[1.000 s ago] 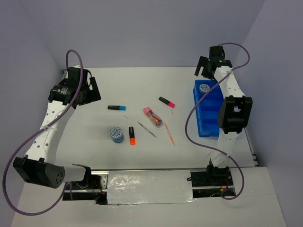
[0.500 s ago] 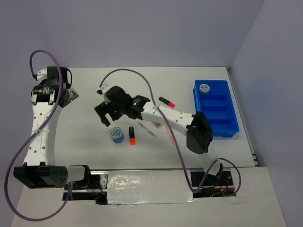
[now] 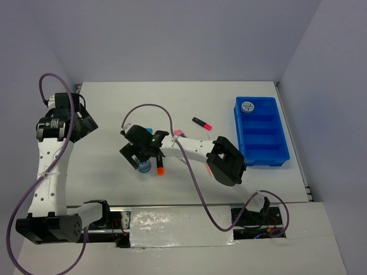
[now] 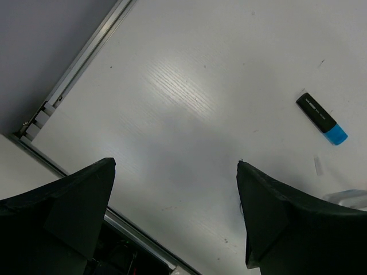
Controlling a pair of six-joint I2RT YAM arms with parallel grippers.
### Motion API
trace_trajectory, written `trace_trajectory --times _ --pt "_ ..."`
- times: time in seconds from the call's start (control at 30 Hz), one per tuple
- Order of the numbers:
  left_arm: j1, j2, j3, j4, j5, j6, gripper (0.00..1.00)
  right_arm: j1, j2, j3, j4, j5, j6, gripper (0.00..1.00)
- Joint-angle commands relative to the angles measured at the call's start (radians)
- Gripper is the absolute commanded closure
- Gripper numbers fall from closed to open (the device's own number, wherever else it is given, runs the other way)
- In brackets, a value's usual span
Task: Sort the stationery into containers
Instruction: Pick up the stationery from the center of the board, then place the stationery in the storage box.
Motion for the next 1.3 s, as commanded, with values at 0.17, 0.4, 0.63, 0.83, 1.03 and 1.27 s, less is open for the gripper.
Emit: trace_trajectory --times 0.17,0.4,0.63,0.83,1.03,1.27 --pt "0.004 -0.005 -0.005 0.039 0.062 0.039 0.01 0.040 -0.037 -0.104 0.030 -0.025 0.039 0.01" --pt "0.004 -0.002 -0.005 0.050 0.090 0.046 0.01 0.040 -0.081 -0.124 0.076 0.015 0.030 0.50" --pt "0.004 -0.008 -0.016 0.059 0.108 0.057 0.01 0.025 -0.152 -0.072 0.099 0.009 -0.015 0.77" --pt "0.004 -0.014 -0.011 0.071 0.140 0.074 0.01 -0.276 -0.467 -0.133 0.151 0.013 0.067 0.75" --pt "0.003 -0.032 -0.031 0.096 0.199 0.091 0.01 -0.833 -0.508 -0.165 -0.047 0.251 0.146 0.75" --pt "-0.031 -0.011 -0.039 0.127 0.263 0.131 0.01 -1.159 -0.434 -0.196 0.084 0.090 0.111 0.76"
